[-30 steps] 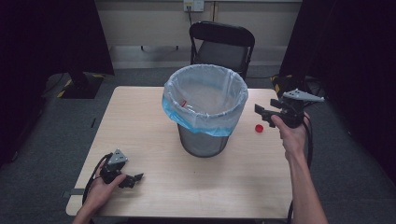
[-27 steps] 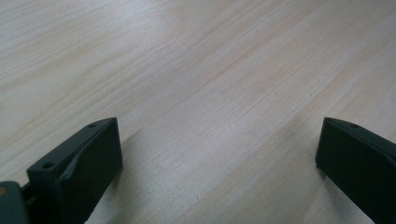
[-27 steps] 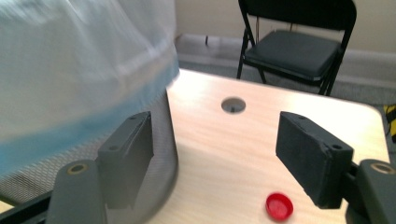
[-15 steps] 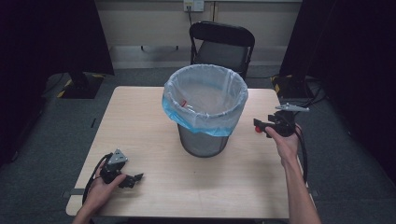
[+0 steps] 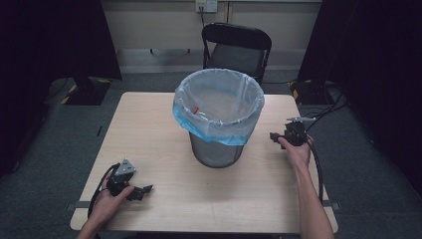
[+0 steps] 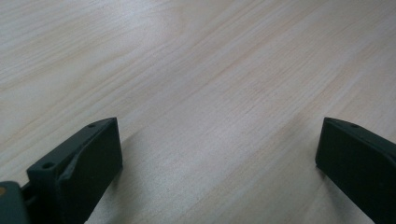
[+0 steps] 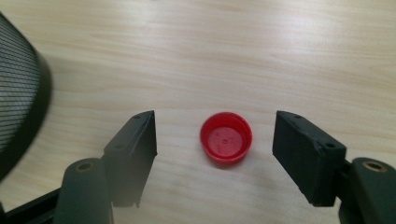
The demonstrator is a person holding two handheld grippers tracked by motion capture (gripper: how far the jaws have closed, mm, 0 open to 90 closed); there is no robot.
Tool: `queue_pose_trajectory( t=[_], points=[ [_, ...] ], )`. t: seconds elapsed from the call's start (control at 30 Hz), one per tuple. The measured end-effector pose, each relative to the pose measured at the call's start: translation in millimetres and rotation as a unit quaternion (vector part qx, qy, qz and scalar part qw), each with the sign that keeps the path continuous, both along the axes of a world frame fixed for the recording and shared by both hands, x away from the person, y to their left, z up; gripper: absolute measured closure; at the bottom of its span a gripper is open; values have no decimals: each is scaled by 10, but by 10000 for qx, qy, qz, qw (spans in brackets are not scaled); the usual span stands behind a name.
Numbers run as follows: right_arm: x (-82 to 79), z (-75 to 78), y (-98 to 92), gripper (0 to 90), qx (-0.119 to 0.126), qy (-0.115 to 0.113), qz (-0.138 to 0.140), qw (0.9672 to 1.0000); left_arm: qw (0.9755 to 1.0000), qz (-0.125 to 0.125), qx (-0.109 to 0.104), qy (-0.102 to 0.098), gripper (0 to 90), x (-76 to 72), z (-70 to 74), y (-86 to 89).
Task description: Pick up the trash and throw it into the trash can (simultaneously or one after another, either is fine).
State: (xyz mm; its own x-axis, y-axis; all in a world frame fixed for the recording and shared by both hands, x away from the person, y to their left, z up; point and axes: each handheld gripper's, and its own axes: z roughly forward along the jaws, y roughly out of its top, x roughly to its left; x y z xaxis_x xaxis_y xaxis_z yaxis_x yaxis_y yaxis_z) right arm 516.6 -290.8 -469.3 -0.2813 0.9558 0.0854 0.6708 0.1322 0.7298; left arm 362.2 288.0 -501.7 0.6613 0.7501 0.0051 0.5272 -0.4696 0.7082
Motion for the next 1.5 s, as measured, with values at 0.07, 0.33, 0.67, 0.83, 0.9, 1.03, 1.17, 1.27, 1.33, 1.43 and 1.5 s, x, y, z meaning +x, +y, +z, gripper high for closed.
queue_pose_trajectory(
  t=[0.07,0.33,0.67,0.83,0.9,1.03,1.17,1.27,1.33,1.43,1.5],
  points=[
    [31,-48,-2,317,-68,57,-60,9999,10000,3,2,1,0,0,0,0],
    [97,-162,-20,343,-204,69,-213,9995,10000,0,-3,0,0,0,0,0],
    [141,-222,22,375,-487,33,-249,9985,10000,-11,-26,-10,0,1,-3,1],
    [124,-206,59,530,-480,45,-213,9986,10000,-9,-18,-9,1,0,-3,1],
    [114,-202,80,578,-480,42,-197,9986,10000,-18,-27,-10,1,1,-3,1],
    [72,-196,101,590,-433,68,-170,9989,10000,-13,-26,-12,1,0,-3,1],
    [5,-192,92,594,-278,94,-169,9994,10000,-11,-25,-14,1,0,-3,0],
    [-58,-182,79,598,-139,169,-155,9996,10000,-7,-25,-15,2,-1,-3,0],
    [-86,-176,77,598,-54,217,-147,9996,10000,-8,-23,-15,2,-1,-3,0],
    [-114,-174,68,598,-8,193,-145,9997,10000,-5,-25,-19,2,-1,-3,0],
    [-143,-167,61,598,91,192,-141,9997,10000,-4,-28,-19,2,-1,-3,0]
  ],
)
